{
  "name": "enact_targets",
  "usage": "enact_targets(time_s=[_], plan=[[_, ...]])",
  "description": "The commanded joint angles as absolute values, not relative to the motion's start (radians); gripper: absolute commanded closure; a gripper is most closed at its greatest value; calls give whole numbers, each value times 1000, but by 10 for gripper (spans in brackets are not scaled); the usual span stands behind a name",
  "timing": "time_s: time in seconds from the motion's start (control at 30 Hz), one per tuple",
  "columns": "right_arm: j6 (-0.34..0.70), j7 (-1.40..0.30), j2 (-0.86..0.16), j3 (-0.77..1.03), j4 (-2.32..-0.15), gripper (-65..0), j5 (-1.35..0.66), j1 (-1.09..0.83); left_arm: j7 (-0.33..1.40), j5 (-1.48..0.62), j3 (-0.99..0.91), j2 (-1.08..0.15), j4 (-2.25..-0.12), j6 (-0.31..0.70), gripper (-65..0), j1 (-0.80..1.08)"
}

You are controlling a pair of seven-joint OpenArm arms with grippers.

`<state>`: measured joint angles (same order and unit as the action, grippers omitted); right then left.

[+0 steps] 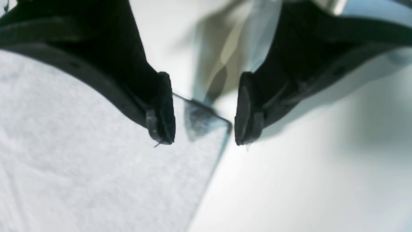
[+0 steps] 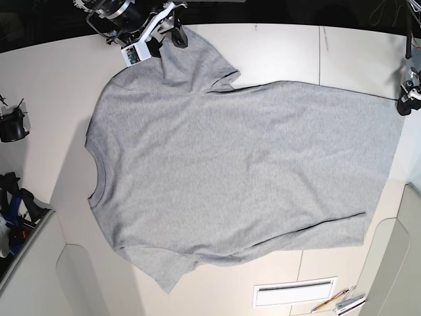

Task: Fold the T-shirt properly
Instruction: 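Close both grippers on the shirt edges, then drag the gripped shirt edge with the right gripper away from the left gripper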

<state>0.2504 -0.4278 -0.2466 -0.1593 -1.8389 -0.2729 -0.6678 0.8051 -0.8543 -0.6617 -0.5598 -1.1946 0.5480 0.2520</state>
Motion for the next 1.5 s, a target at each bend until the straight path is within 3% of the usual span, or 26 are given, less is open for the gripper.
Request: enact_targets(time_s=[0.0,0.4,0.47,0.57,0.67,0.73,1.07,1.47], plan=[[248,-449,-249,-160,-1843,-334,-270,-676,820,-857,-661,-579,-1201,564,-336,252],[248,-419,-248,-160,-1843,-328,-270,-676,793,-814,-514,-580,-1201,573,-325,252],[248,-419,-246,-160,-1843,-259,-270,-676,793,-810,-514,-579,-1201,573,-262,252],[248,-410,-246,-160,-1843,-106,-270,-676,789,-810,-514,-579,-1201,574,-121,252],[247,-390,-246,-160,-1843,0,-269,-673,778,-810,-514,-579,-1201,574,-45,252],[247,-390,-246,-160,-1843,0,-269,-667,768,-810,-514,-579,-1201,574,0,252],[252,-432,-232,-155,-1858,0,-269,-638,763,-857,-517,-580,-1204,649,0,253],[373,-536,-233,-84,-1897,0,-299,-646,813,-1001,-651,-582,-1205,698,0,344]])
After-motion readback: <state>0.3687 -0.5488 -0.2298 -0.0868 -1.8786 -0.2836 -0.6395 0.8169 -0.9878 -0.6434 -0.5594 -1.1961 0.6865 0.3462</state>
